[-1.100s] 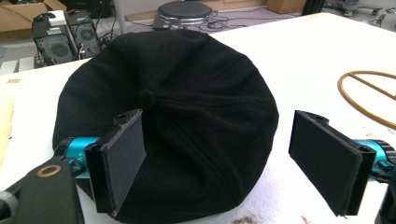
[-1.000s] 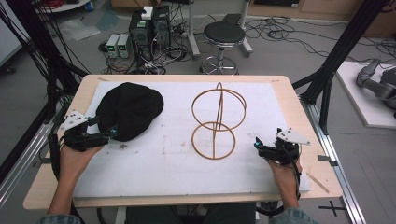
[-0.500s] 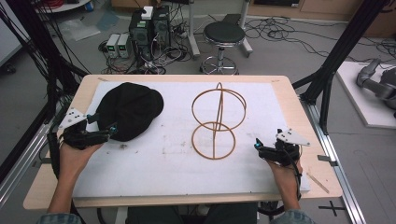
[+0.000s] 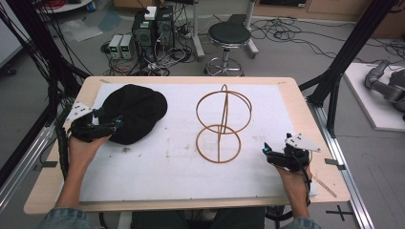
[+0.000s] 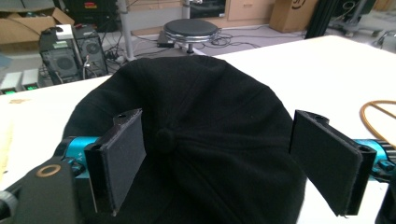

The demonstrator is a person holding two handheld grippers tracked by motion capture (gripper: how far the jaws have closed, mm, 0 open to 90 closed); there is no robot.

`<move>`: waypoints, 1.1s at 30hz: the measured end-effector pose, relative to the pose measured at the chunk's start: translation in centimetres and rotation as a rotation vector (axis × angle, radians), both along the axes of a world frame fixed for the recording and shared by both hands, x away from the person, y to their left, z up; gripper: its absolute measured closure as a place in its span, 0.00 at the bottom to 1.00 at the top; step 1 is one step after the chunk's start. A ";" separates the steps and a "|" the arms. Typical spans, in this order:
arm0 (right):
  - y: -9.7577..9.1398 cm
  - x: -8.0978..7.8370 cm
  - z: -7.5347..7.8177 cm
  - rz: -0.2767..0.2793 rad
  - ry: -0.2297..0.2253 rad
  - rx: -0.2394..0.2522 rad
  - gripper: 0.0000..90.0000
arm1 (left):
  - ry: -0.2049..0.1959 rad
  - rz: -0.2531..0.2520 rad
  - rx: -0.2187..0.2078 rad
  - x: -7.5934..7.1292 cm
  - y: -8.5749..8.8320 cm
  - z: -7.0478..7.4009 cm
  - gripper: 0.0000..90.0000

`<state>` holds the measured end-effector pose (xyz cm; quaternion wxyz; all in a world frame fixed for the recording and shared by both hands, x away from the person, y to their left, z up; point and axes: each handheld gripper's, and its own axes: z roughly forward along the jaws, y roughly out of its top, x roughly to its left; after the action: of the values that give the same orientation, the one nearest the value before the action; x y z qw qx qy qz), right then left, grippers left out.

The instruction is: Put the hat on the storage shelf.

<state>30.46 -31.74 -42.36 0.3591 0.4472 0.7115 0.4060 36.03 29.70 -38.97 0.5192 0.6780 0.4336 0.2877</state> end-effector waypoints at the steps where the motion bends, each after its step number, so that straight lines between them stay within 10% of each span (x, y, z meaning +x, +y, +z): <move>1: 0.1 0.0 0.0 0.000 0.000 -0.004 0.12 | 0.006 -0.002 0.005 0.3 0.0 0.0 0.21; 10: 0.2 0.1 -0.1 0.004 0.007 -0.012 0.12 | 0.000 0.010 -0.030 2.6 0.2 -0.4 0.22; 33: -0.1 0.0 -0.1 -0.002 0.002 -0.005 0.12 | 0.145 0.007 -0.068 5.9 -0.4 -4.3 0.28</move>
<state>30.42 -31.81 -42.42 0.3597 0.4475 0.7124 0.4036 41.98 29.33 -43.26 0.5081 0.6776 0.4818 0.2249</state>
